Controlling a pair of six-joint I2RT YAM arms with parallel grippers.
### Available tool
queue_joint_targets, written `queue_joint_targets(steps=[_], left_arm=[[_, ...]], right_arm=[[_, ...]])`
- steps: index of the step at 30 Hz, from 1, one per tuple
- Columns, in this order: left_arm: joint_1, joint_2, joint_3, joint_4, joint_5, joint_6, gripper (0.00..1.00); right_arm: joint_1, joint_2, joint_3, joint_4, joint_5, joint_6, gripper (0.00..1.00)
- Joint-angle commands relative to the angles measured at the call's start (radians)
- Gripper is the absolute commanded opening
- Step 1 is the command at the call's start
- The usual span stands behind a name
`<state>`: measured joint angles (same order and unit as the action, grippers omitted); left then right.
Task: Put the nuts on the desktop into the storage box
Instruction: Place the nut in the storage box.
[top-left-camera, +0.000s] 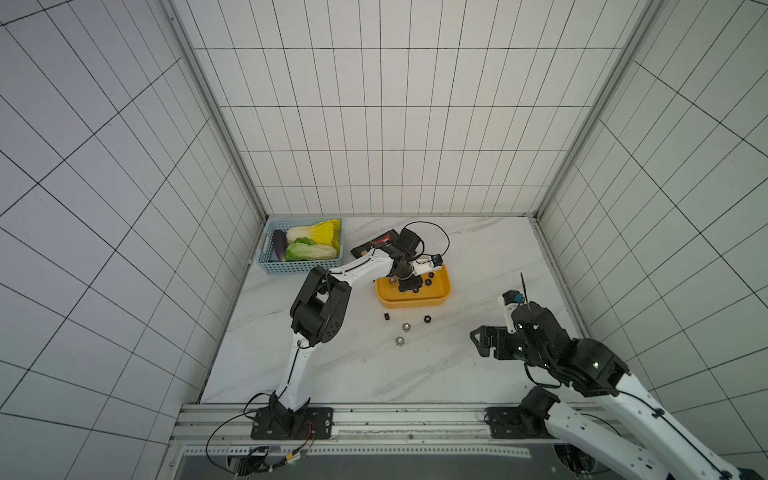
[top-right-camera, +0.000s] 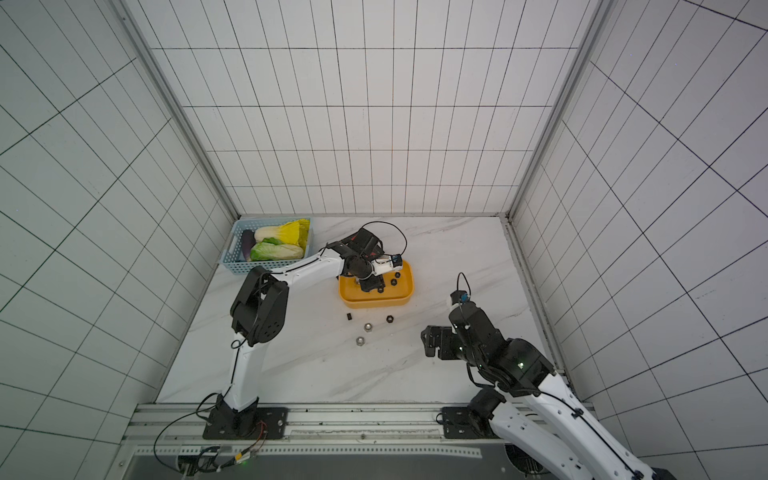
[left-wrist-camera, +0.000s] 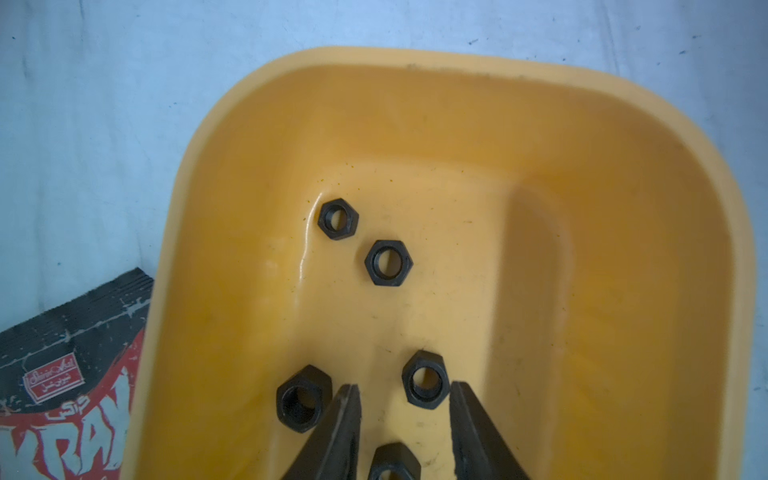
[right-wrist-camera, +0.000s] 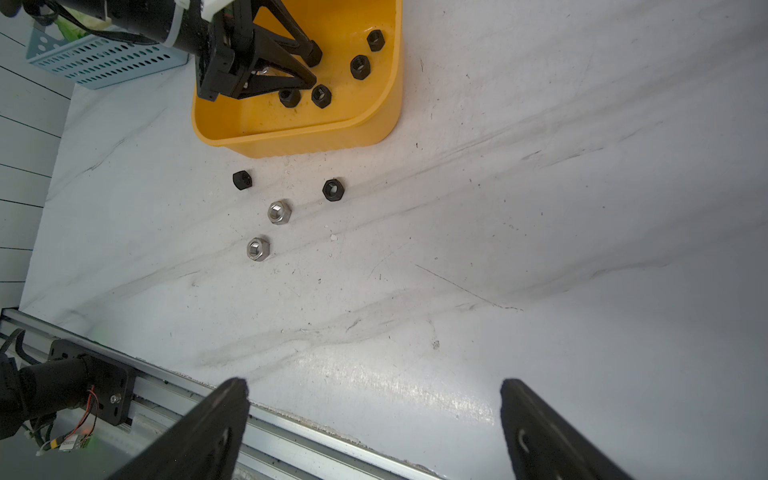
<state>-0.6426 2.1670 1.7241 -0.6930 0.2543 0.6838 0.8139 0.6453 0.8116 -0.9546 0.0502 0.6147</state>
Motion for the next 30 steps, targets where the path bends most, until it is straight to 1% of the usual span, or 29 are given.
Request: queue_joint_targets(steps=[1, 6, 9, 15, 18, 22, 23, 24, 25, 27, 30], left_arm=[[-0.003, 0.012, 0.029, 0.012, -0.004, -0.010, 0.41], [-0.003, -0.007, 0.034, -0.003, -0.010, -0.010, 0.42], [-0.003, -0.046, 0.025, -0.013, -0.010, -0.019, 0.44], [-0.003, -0.166, -0.036, -0.037, -0.010, -0.038, 0.50], [-0.003, -0.244, -0.090, -0.040, -0.023, -0.052, 0.55], [0.007, -0.368, -0.178, -0.039, -0.023, -0.091, 0.64], [0.016, -0.400, -0.204, -0.035, -0.016, -0.104, 0.68], [0.026, -0.432, -0.228, -0.033, -0.005, -0.117, 0.85], [0.038, -0.460, -0.248, -0.031, 0.005, -0.129, 0.92], [0.073, -0.518, -0.288, -0.032, 0.030, -0.155, 0.97], [0.134, -0.602, -0.341, -0.040, 0.065, -0.176, 0.98]], right_arm=[[0.008, -0.010, -0.008, -0.012, 0.018, 0.007, 0.97], [0.008, -0.008, -0.006, -0.014, 0.010, 0.008, 0.97], [0.008, 0.009, -0.002, -0.018, 0.007, 0.005, 0.97], [0.008, 0.091, 0.038, -0.047, 0.022, -0.002, 0.97], [0.010, 0.132, 0.065, -0.037, 0.015, -0.007, 0.97], [0.012, 0.168, 0.088, 0.027, 0.000, -0.004, 0.96], [0.014, 0.178, 0.093, 0.047, -0.004, -0.004, 0.96], [0.017, 0.189, 0.096, 0.068, -0.008, -0.006, 0.96], [0.019, 0.201, 0.099, 0.085, -0.013, -0.007, 0.96], [0.026, 0.228, 0.110, 0.118, -0.019, -0.011, 0.96], [0.043, 0.271, 0.131, 0.144, -0.018, -0.022, 0.96]])
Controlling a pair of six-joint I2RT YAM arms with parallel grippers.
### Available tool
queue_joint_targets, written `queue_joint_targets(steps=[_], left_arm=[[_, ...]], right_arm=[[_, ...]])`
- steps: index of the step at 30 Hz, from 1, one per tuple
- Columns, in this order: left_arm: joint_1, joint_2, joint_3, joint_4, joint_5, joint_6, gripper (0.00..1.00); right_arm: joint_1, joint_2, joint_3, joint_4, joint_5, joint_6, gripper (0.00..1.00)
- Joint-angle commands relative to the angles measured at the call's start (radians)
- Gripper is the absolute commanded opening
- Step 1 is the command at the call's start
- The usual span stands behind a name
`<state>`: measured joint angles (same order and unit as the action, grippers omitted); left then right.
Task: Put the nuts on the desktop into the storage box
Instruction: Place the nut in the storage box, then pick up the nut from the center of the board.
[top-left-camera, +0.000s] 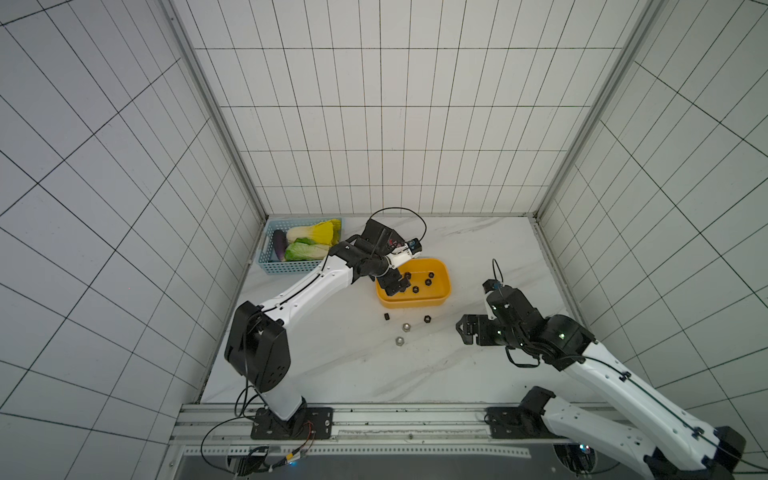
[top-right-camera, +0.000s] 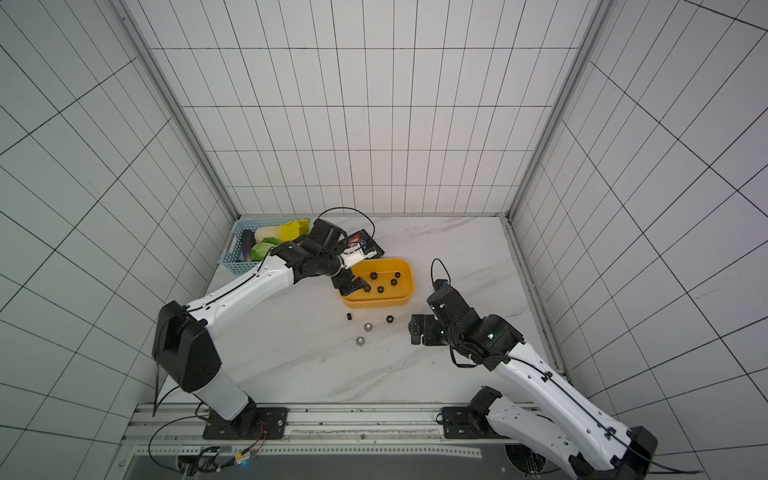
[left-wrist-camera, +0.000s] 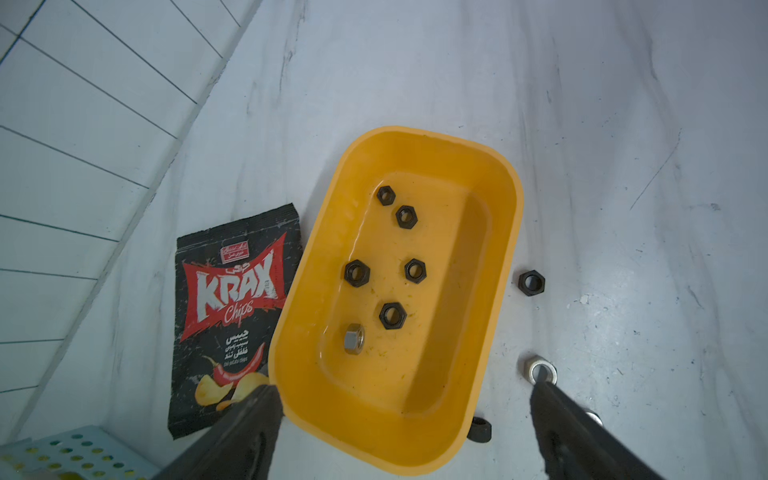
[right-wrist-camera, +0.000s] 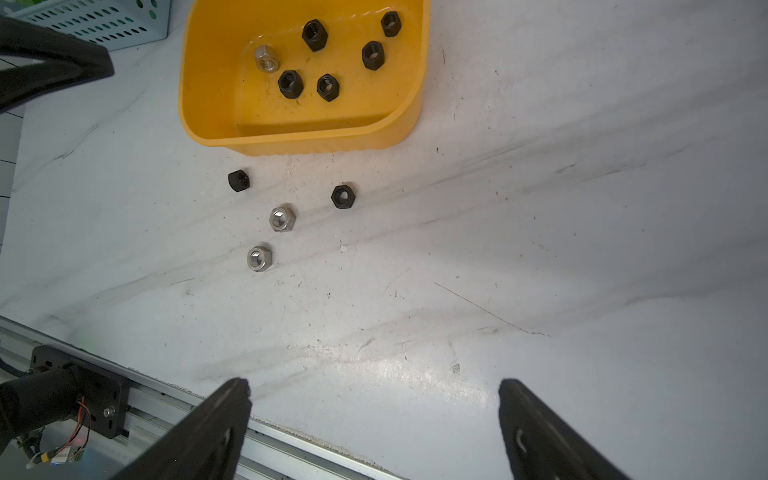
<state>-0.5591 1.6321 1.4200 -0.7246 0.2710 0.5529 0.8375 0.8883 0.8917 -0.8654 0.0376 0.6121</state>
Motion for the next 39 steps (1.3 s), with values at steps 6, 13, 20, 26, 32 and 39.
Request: queue_joint_targets(steps=[6, 13, 20, 26, 32, 39], left_arm=[[0.213, -0.219, -0.138, -0.036, 0.184, -0.078, 0.98], [0.421, -0.365, -0.249, -0.096, 0.326, -0.064, 0.98], [0.666, -0.474, -0.357, -0.206, 0.463, -0.002, 0.98], [0.845, -0.548, -0.468, -0.270, 0.516, 0.064, 0.98], [0.954, -0.588, -0.540, -0.330, 0.498, 0.148, 0.98], [1.003, -0.627, -0.614, -0.294, 0.489, 0.143, 0.97]], right_arm=[[0.052, 0.102, 0.086, 0.099, 0.002, -0.034, 0.93], [0.089, 0.218, 0.129, 0.129, 0.031, -0.046, 0.90], [0.170, 0.403, 0.230, 0.178, 0.084, -0.087, 0.86], [0.222, 0.568, 0.297, 0.261, 0.091, -0.136, 0.82], [0.248, 0.696, 0.279, 0.435, 0.121, -0.253, 0.79], [0.249, 0.806, 0.289, 0.553, 0.107, -0.293, 0.73]])
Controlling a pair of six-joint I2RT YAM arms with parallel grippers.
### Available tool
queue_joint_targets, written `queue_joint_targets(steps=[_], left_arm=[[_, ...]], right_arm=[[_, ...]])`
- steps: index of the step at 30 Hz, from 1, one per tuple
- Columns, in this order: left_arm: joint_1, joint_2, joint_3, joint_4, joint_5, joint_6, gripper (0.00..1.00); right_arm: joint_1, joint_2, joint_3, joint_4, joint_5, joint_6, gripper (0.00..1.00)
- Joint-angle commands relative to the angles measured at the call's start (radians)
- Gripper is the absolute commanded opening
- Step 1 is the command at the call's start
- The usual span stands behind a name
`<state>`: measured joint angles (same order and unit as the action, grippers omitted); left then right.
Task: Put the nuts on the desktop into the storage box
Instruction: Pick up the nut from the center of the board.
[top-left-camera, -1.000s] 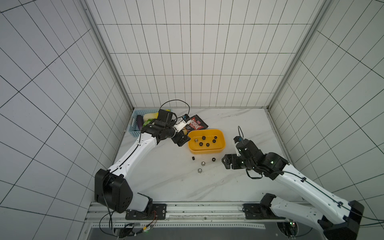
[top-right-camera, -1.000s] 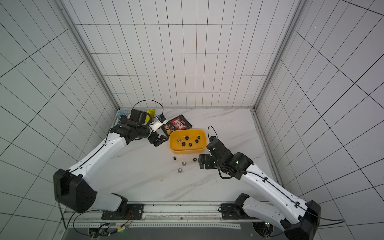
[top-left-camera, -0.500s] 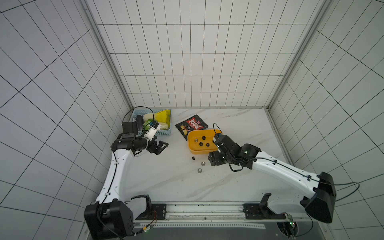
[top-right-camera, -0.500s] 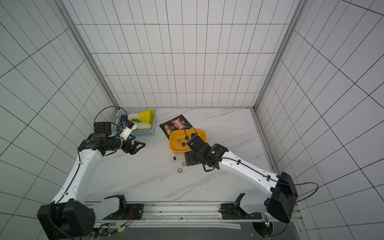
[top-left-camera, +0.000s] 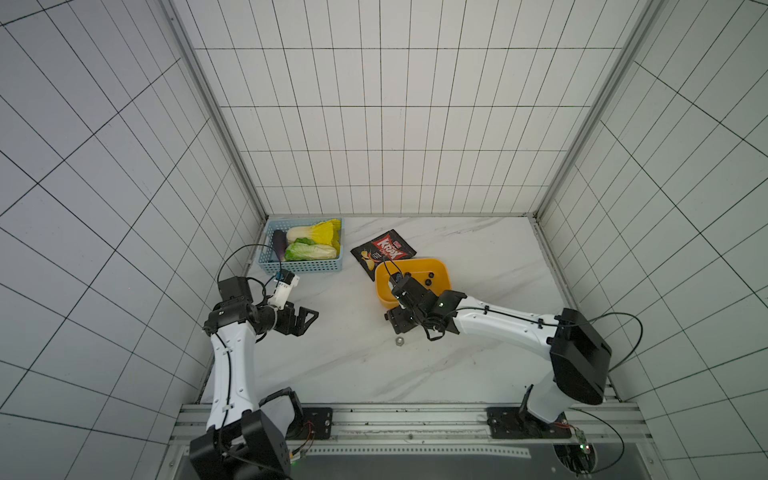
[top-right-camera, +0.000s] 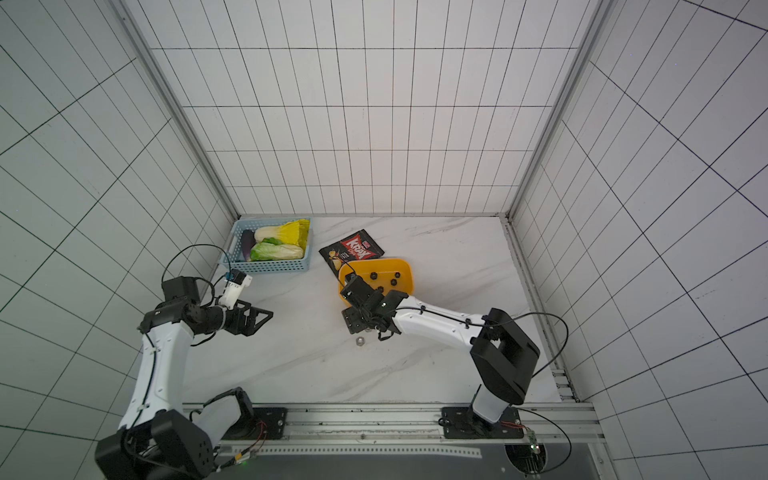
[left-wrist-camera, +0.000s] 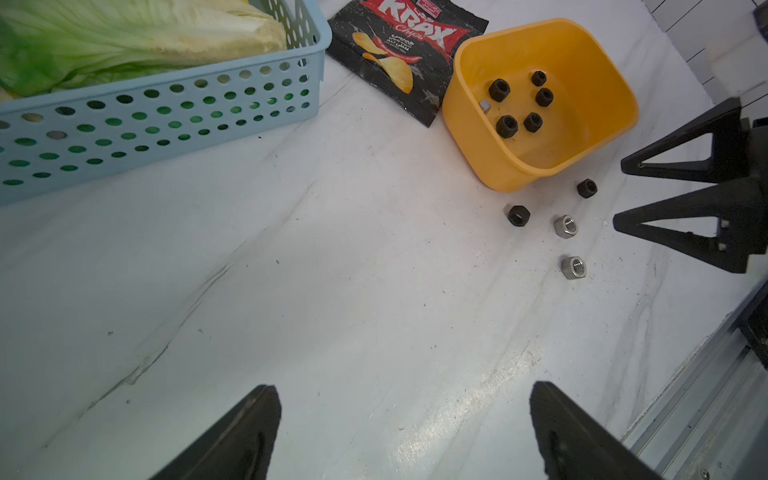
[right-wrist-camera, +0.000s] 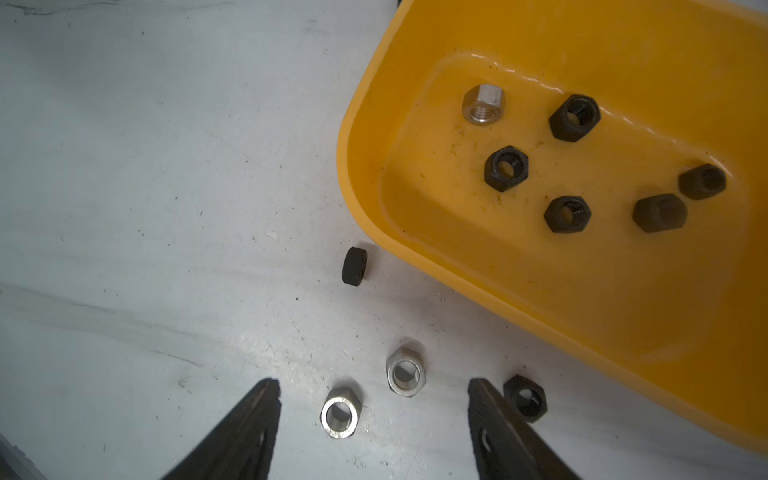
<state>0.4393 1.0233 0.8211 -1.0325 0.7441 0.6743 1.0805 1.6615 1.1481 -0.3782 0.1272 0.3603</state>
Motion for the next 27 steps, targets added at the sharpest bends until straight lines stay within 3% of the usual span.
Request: queue_joint_targets(steps=[1, 12, 27], left_arm=[[0.004, -0.018, -0.017, 0.015, 0.016, 0.019, 0.97], [0.004, -0.020, -0.031, 0.044, -0.004, 0.004, 0.97], [0.004, -0.019, -0.040, 0.049, -0.015, 0.003, 0.98]], right_arm=[[0.006, 0.044, 0.038, 0.065, 0.014, -0.046, 0.72], [0.002, 0.165, 0.029, 0.126, 0.027, -0.139, 0.70], [-0.014, 0.315, 0.125, 0.159, 0.002, -0.149, 0.52]])
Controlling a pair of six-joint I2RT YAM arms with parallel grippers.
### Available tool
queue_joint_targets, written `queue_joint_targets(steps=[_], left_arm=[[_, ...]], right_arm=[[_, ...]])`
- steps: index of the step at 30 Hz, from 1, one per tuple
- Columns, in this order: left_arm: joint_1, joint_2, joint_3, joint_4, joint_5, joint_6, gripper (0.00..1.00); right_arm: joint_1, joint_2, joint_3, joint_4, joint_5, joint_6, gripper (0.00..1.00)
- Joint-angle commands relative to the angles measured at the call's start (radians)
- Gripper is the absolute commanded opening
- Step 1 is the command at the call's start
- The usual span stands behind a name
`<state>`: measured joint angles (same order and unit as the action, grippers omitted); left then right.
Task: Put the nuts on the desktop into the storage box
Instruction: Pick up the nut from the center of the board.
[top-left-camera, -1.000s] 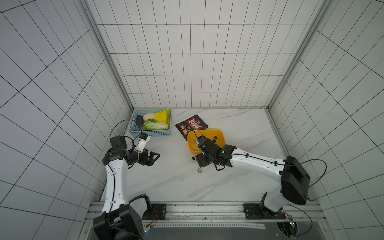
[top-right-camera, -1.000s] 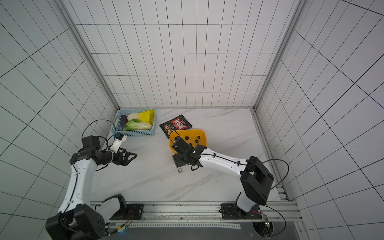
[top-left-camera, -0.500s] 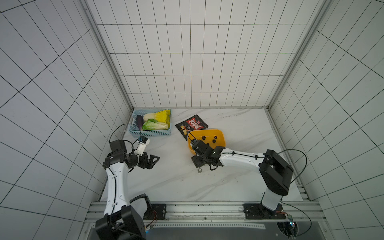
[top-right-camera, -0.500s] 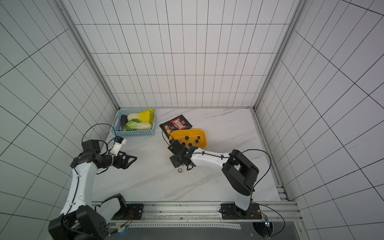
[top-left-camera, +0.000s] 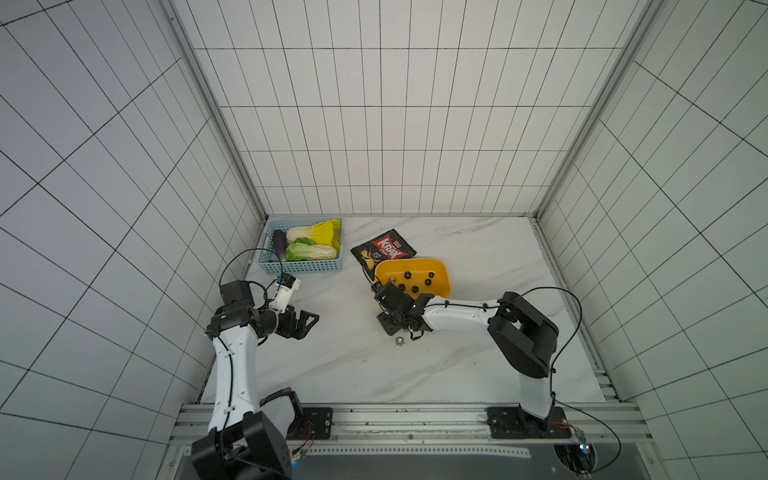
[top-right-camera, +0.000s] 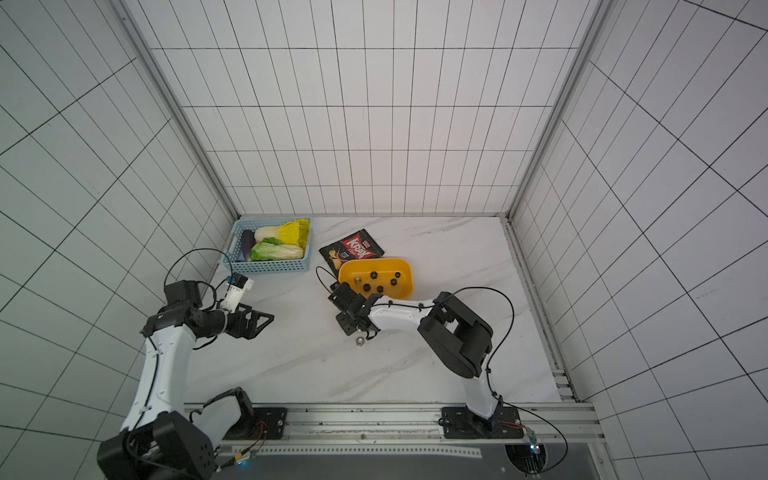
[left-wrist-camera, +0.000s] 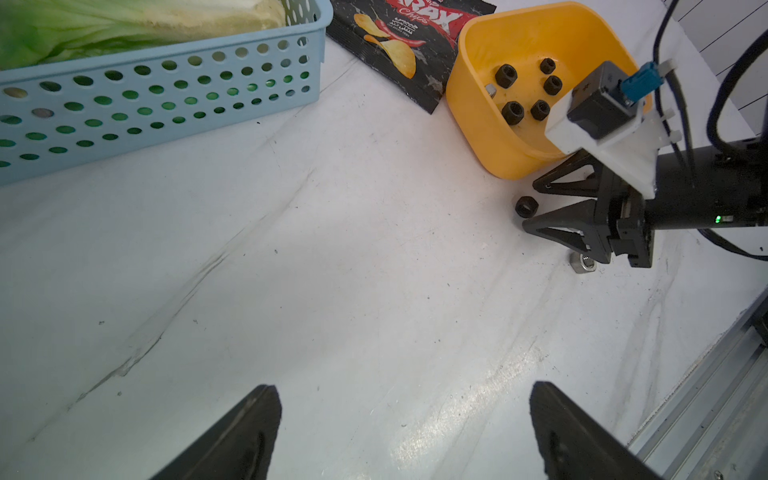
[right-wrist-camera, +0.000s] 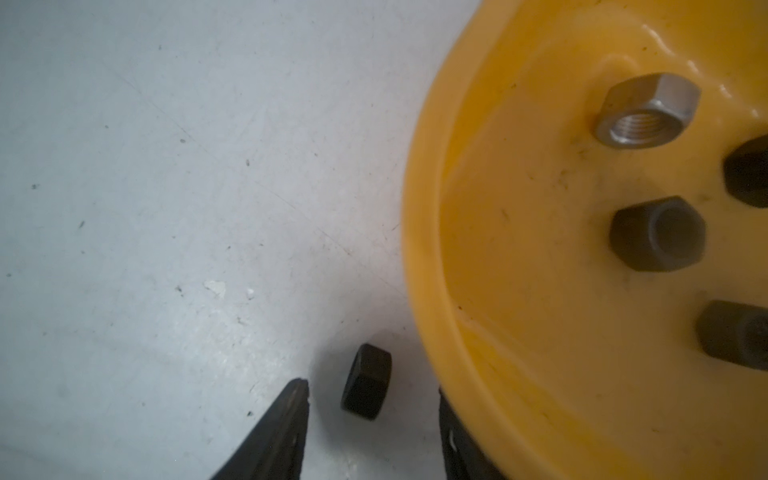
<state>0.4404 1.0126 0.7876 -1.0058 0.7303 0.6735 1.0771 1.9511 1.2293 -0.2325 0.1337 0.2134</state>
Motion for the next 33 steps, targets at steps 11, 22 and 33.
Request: queue_joint_targets(steps=[11, 22, 33], left_arm=[[0.003, 0.001, -0.007, 0.023, -0.002, 0.006, 0.97], [0.004, -0.011, -0.010, 0.012, 0.010, 0.019, 0.98], [0.003, -0.028, -0.019, -0.006, 0.046, 0.055, 0.98]], right_arm=[[-0.018, 0.036, 0.048, 0.006, -0.052, 0.003, 0.18], [-0.016, -0.103, 0.015, -0.013, -0.117, 0.039, 0.05], [-0.019, -0.244, 0.121, -0.236, -0.129, 0.060, 0.00]])
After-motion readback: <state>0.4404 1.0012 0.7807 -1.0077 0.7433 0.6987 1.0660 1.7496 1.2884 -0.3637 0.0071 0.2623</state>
